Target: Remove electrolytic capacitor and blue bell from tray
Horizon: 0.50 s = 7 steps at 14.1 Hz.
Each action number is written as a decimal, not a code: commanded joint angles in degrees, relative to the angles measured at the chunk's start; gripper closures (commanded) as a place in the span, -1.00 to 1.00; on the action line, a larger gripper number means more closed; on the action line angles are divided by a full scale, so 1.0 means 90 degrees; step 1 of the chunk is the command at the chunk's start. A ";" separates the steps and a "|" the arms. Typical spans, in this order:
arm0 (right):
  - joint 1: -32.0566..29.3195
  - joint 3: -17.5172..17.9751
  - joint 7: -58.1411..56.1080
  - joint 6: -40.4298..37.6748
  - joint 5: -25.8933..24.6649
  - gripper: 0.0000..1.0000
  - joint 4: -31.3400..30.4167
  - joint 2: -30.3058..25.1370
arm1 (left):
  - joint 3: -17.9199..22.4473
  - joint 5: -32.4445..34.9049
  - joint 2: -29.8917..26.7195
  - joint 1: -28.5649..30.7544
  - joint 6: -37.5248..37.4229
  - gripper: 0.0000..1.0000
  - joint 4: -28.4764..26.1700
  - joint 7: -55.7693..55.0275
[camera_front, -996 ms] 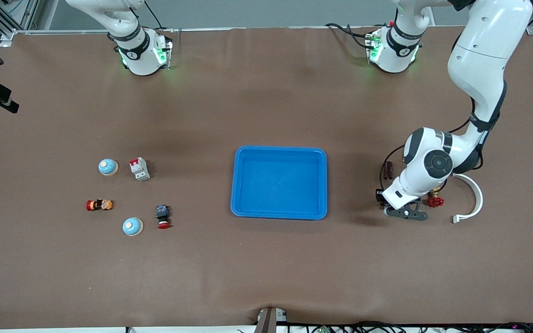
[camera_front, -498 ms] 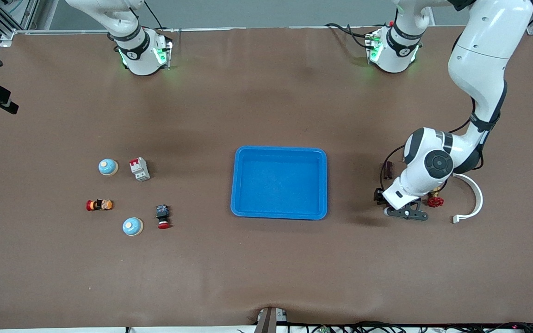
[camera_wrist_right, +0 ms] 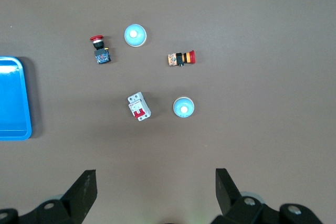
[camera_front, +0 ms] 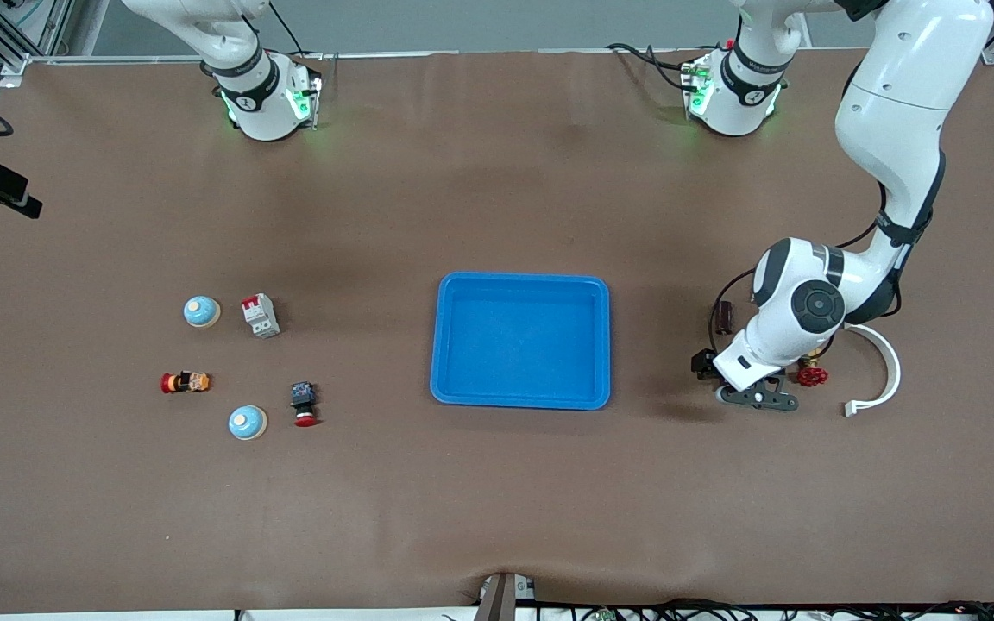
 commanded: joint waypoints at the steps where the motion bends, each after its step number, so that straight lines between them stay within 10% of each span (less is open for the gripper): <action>1: -0.0068 0.0051 0.0079 -0.0087 0.0044 -1.00 0.0244 0.0086 | -0.0002 0.0101 0.0024 -0.0010 -0.0083 -1.00 0.0077 0.0010; 7: 0.0069 0.0071 0.0060 -0.0126 -0.0064 -1.00 0.0205 0.0145 | 0.0027 0.0004 0.0073 0.0195 -0.0861 -1.00 0.0719 -0.0009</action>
